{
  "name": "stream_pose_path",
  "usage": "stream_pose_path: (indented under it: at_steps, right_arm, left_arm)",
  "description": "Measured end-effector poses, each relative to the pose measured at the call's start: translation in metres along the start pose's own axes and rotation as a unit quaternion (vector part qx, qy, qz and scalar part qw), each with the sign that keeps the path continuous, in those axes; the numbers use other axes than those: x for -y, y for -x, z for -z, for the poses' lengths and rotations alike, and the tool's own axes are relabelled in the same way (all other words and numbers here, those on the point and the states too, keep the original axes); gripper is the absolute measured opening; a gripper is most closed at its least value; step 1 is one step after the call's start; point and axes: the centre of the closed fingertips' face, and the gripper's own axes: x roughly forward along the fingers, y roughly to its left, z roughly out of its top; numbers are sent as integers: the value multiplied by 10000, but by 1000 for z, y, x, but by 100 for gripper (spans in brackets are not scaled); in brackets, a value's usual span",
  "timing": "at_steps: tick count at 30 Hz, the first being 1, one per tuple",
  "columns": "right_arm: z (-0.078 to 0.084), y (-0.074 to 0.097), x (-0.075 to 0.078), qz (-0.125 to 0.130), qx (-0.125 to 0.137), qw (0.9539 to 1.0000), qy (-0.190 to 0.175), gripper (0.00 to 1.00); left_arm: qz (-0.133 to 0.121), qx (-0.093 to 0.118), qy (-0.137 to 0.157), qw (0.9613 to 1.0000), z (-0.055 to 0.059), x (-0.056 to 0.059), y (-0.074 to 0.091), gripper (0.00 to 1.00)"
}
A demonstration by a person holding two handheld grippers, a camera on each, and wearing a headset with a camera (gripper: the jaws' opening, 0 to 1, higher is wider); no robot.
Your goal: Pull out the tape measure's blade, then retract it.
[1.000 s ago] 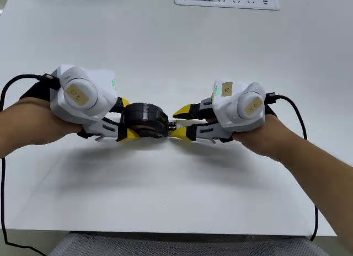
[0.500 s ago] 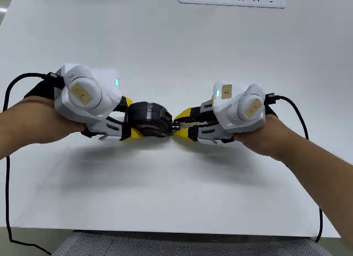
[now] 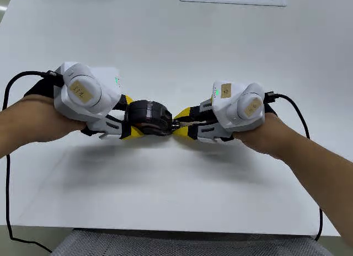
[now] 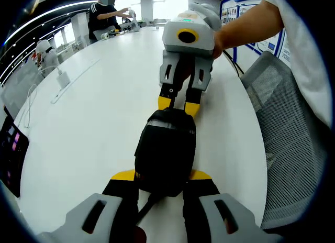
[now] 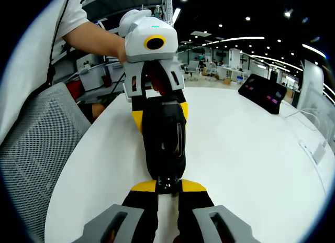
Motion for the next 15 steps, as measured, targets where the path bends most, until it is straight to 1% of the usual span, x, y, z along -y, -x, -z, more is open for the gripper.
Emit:
stream_pose_path:
  at_steps: [5, 7, 11, 15]
  right_arm:
    - [0, 1, 0, 17, -8, 10000, 52, 9]
    - [0, 1, -1, 16, -16, 10000, 79, 9]
    - [-1, 3, -2, -8, -7, 10000, 70, 9]
    - [0, 3, -2, -7, -14, 10000, 95, 9]
  left_arm:
    - [-35, 28, -26, 10000, 1, 0, 0, 27]
    - [-31, 36, 15, 10000, 1, 0, 0, 27]
    - [-9, 0, -52, 10000, 1, 0, 0, 27]
    - [-9, 2, -40, 10000, 1, 0, 0, 27]
